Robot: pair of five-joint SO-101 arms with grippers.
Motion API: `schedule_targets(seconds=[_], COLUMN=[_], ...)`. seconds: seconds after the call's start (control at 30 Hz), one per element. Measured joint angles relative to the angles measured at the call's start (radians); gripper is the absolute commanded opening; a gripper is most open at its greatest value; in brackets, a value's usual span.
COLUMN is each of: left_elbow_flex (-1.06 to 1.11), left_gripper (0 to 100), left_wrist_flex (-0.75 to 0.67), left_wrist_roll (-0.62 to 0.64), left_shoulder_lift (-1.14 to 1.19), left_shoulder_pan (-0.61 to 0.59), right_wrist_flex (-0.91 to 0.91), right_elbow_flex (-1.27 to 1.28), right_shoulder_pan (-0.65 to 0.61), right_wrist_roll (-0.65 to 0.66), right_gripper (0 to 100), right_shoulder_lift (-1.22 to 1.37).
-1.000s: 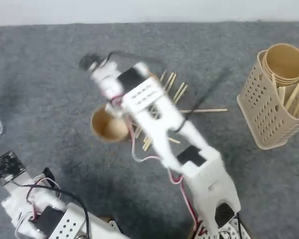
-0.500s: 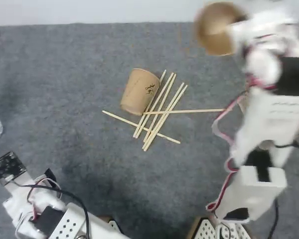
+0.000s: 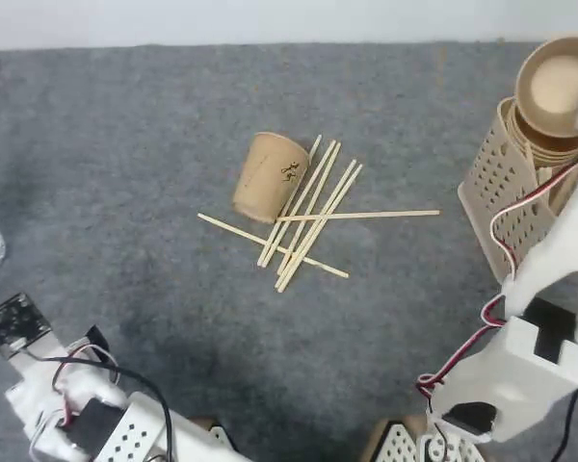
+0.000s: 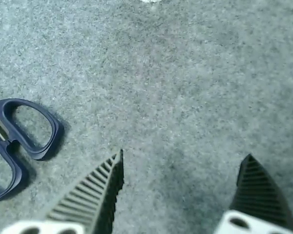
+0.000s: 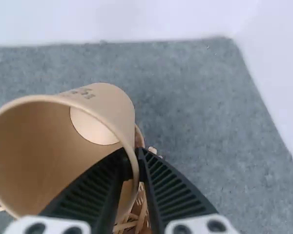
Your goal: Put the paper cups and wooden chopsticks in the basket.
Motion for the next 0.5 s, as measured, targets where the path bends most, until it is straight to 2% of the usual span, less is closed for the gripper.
schedule_targets(seconds=[0.3, 0.37, 0.47, 0.5], left_elbow_flex=[0.000, 0.000, 0.000, 0.000], left_gripper=[35, 35, 35, 35], left_wrist_flex=[0.000, 0.000, 0.000, 0.000], left_wrist_roll=[0.000, 0.000, 0.000, 0.000], left_shoulder_lift=[0.000, 0.000, 0.000, 0.000], left_shoulder_pan=[0.000, 0.000, 0.000, 0.000], right_wrist_flex=[0.060, 0.060, 0.060, 0.060], right_elbow_flex=[0.017, 0.018, 0.021, 0.021], right_shoulder_pan=[0.003, 0.003, 0.005, 0.006], right_wrist_roll=[0.000, 0.000, -0.003, -0.009], right_gripper=[0.9, 8.4, 30.6, 34.8], right_shoulder_lift=[0.037, 0.066, 0.097, 0.100])
